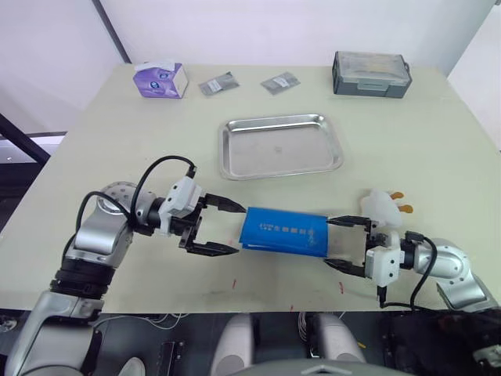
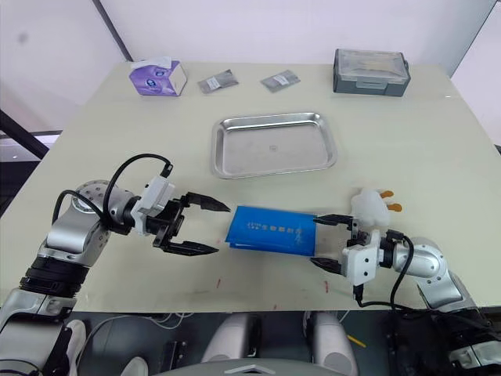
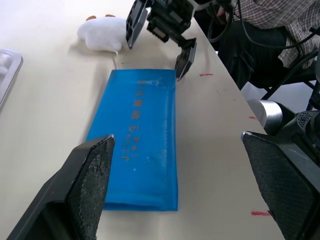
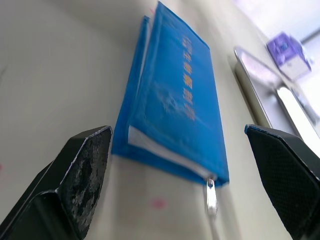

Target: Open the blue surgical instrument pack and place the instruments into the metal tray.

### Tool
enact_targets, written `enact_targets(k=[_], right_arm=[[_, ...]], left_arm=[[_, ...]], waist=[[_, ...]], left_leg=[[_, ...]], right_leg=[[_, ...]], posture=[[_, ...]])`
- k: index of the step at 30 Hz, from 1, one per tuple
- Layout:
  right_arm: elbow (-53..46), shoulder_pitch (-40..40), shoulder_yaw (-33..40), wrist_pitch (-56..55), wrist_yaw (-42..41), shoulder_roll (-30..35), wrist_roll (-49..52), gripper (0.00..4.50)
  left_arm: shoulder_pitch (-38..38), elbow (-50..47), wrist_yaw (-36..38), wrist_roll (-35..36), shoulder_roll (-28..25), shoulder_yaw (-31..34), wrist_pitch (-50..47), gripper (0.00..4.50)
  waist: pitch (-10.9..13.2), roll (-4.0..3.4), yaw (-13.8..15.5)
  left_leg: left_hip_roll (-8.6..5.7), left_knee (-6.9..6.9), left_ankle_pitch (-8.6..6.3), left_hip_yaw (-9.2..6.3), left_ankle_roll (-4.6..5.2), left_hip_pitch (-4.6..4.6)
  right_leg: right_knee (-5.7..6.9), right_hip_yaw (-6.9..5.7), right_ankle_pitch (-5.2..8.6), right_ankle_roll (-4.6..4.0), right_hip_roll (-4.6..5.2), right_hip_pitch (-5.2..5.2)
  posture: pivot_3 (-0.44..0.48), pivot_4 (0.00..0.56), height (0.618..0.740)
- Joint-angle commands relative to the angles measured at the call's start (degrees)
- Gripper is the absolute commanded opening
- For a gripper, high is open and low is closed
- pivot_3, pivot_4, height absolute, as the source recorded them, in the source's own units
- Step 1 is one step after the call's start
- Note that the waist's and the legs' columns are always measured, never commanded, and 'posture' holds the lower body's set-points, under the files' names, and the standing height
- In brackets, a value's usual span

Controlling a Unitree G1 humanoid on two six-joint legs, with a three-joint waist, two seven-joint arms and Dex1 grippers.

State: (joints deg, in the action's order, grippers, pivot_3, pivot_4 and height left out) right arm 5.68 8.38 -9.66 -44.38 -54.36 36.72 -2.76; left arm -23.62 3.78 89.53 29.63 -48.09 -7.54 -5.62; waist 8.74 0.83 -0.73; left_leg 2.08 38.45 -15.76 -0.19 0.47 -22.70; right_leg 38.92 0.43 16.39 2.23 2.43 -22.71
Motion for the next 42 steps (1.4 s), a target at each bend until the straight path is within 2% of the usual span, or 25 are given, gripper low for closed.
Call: enact_targets(k=[1, 9, 10, 12, 14, 15, 16, 20, 21, 27, 33, 42], right_arm=[[2.3, 2.9, -1.4, -3.4, 1.9, -0.7, -1.3, 4.50], [7.5, 7.4, -4.6, -6.8, 2.3, -1.1, -0.8, 4.50], [8.3, 8.1, -5.3, -7.4, 2.1, -1.3, -0.9, 4.10], [9.3, 9.0, -6.2, -8.2, 2.1, -1.5, -1.1, 3.78], [10.8, 9.9, -7.4, -9.2, 1.9, -1.7, -1.1, 2.64], [11.5, 10.2, -7.9, -9.7, 1.8, -1.8, -1.2, 2.49], [12.1, 10.5, -8.4, -10.1, 1.8, -1.8, -1.2, 2.14], [13.8, 11.3, -9.1, -11.0, 2.1, -1.6, -0.7, 0.62], [14.1, 11.5, -9.3, -11.1, 2.1, -1.6, -0.6, 0.09], [14.8, 11.8, -10.2, -11.0, 1.7, -1.4, 0.9, 0.04], [10.0, 9.4, -10.6, -4.5, -1.8, -0.9, 9.8, 0.04], [-6.0, 4.7, -7.2, 24.1, -9.4, 2.9, 28.0, 0.04]], left_arm=[[-0.6, -2.0, 3.0, 1.5, -0.4, -0.1, 0.3, 4.34], [-0.5, -2.0, 3.0, 0.6, -0.2, 0.3, 0.8, 4.34], [-0.4, -2.0, 3.0, 0.4, -0.2, 0.4, 0.9, 4.50], [-0.4, -2.1, 3.0, 0.3, -0.1, 0.5, 0.9, 4.50], [-0.3, -2.1, 2.9, 0.0, 0.0, 0.6, 1.0, 4.50], [-0.3, -2.1, 2.9, -0.1, 0.1, 0.6, 1.0, 4.50], [-0.3, -2.1, 2.9, -0.1, 0.1, 0.6, 1.0, 4.50], [-0.5, -2.1, 2.7, -0.2, 0.1, 0.7, 1.0, 4.50], [-0.5, -2.1, 2.7, -0.2, 0.1, 0.8, 0.9, 4.50], [-0.6, -2.2, 2.5, -0.1, 0.2, 0.8, 0.8, 4.50], [-0.5, -2.6, 2.5, 0.2, 0.4, 0.9, 0.7, 4.50], [-3.2, -1.1, 2.8, 1.3, 0.7, 1.6, -1.0, 4.50]], waist=[[0.0, 0.00, 0.0], [0.0, 0.00, 0.0], [0.0, 0.00, 0.0], [0.0, 0.00, -0.1], [0.0, 0.00, -0.1], [0.0, 0.00, -0.1], [0.0, 0.00, -0.1], [0.0, 0.00, -0.1], [0.0, 0.00, -0.1], [0.0, 0.00, -0.1], [0.0, 0.00, 0.0], [0.0, 0.00, 0.1]], left_leg=[[0.00, 0.00, 0.00, 0.00, 0.00, 0.00], [0.01, 0.00, 0.00, 0.02, 0.00, 0.01], [0.01, 0.00, 0.00, 0.02, 0.00, 0.02], [0.01, 0.00, 0.00, 0.02, 0.00, 0.02], [0.02, 0.00, 0.00, 0.03, 0.00, 0.03], [0.02, 0.00, 0.00, 0.03, 0.00, 0.03], [0.02, 0.00, 0.00, 0.03, 0.00, 0.03], [0.03, 0.00, 0.00, 0.05, -0.01, 0.04], [0.03, 0.01, 0.00, 0.05, 0.00, 0.04], [0.03, 0.01, 0.00, 0.05, -0.01, 0.04], [0.05, 0.01, 0.00, 0.04, 0.00, 0.04], [0.05, 0.01, 0.00, 0.01, 0.00, 0.03]], right_leg=[[0.00, 0.00, 0.00, 0.00, 0.00, 0.00], [0.01, 0.02, 0.00, -0.01, 0.00, 0.00], [0.01, 0.02, 0.00, -0.01, 0.00, 0.00], [0.01, 0.02, 0.00, -0.01, -0.01, 0.00], [0.02, 0.04, 0.00, -0.01, -0.02, 0.00], [0.02, 0.04, 0.00, -0.01, -0.02, 0.00], [0.02, 0.04, -0.01, -0.01, -0.02, 0.00], [0.02, 0.06, -0.01, -0.01, -0.01, 0.00], [0.02, 0.06, -0.01, -0.01, -0.01, 0.00], [0.02, 0.07, -0.01, -0.01, -0.01, 0.00], [0.02, 0.06, -0.01, -0.02, -0.01, 0.00], [0.03, 0.04, -0.01, -0.01, 0.00, 0.00]], posture=[[0.000, 0.150, 0.734], [0.000, 0.150, 0.734], [0.000, 0.150, 0.734], [0.000, 0.150, 0.734], [0.000, 0.150, 0.734], [0.000, 0.150, 0.734], [0.000, 0.150, 0.734], [0.000, 0.150, 0.734], [0.000, 0.150, 0.734], [0.000, 0.150, 0.734], [0.000, 0.150, 0.734], [0.000, 0.150, 0.734]])
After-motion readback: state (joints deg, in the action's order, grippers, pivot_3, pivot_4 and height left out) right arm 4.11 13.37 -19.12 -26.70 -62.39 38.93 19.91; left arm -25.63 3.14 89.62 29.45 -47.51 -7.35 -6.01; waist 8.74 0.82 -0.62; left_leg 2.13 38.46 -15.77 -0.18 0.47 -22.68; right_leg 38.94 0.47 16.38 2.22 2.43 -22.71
